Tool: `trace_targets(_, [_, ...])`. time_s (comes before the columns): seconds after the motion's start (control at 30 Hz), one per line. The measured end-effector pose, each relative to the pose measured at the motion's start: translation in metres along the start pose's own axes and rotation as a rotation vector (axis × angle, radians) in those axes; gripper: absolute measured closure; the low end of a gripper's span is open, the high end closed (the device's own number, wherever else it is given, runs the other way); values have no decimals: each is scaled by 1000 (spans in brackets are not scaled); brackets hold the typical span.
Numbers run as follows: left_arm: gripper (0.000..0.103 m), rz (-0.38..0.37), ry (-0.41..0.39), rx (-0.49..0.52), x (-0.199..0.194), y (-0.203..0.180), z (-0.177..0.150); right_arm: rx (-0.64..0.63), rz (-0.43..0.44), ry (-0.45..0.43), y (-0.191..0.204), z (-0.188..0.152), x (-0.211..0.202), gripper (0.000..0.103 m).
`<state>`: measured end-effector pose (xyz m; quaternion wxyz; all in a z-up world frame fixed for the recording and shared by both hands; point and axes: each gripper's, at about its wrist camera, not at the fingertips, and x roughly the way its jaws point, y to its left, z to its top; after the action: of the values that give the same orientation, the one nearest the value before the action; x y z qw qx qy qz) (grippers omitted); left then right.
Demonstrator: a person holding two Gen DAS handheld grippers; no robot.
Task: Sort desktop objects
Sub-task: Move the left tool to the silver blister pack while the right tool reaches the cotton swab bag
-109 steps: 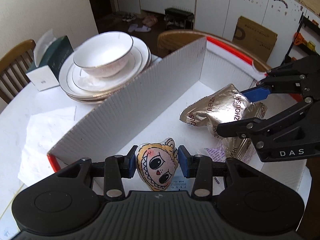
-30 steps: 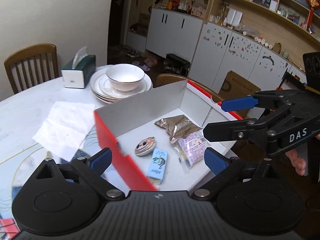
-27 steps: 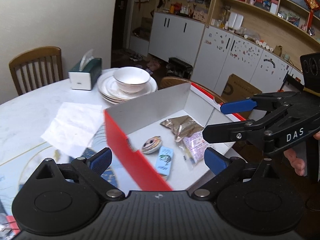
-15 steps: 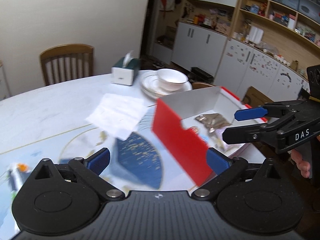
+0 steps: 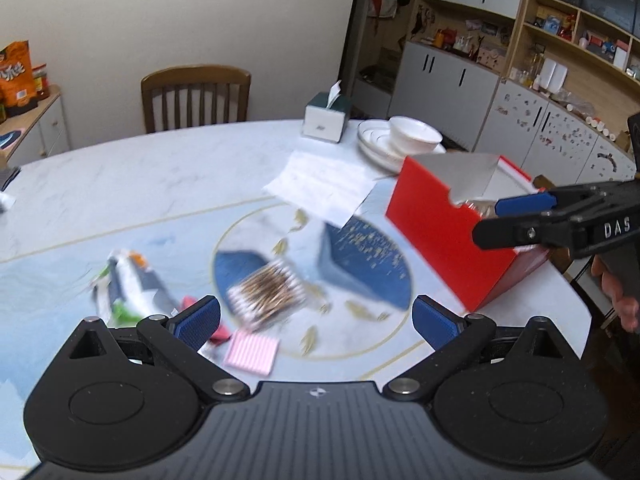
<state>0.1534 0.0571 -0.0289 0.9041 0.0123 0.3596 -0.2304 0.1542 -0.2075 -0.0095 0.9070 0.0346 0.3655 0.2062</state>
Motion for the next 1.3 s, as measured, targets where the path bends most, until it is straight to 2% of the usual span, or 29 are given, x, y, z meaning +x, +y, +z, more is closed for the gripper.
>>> trace_targets(0.37, [0, 73, 56, 30, 3, 33, -40, -38, -23, 52, 36, -7, 35, 5])
trace_targets(0.67, [0, 146, 73, 5, 5, 72, -55, -76, -34, 73, 52, -2, 64, 5])
trace_targets(0.87, [0, 128, 104, 43, 14, 93, -65, -90, -41, 100, 58, 3, 87, 5])
trace_targets(1.13, [0, -1, 134, 257, 18, 116, -63, -107, -29, 134, 64, 7, 107, 5])
trace_targets(1.3, [1, 5, 189, 327, 26, 136, -63, -110, -24, 150, 65, 9, 115, 5])
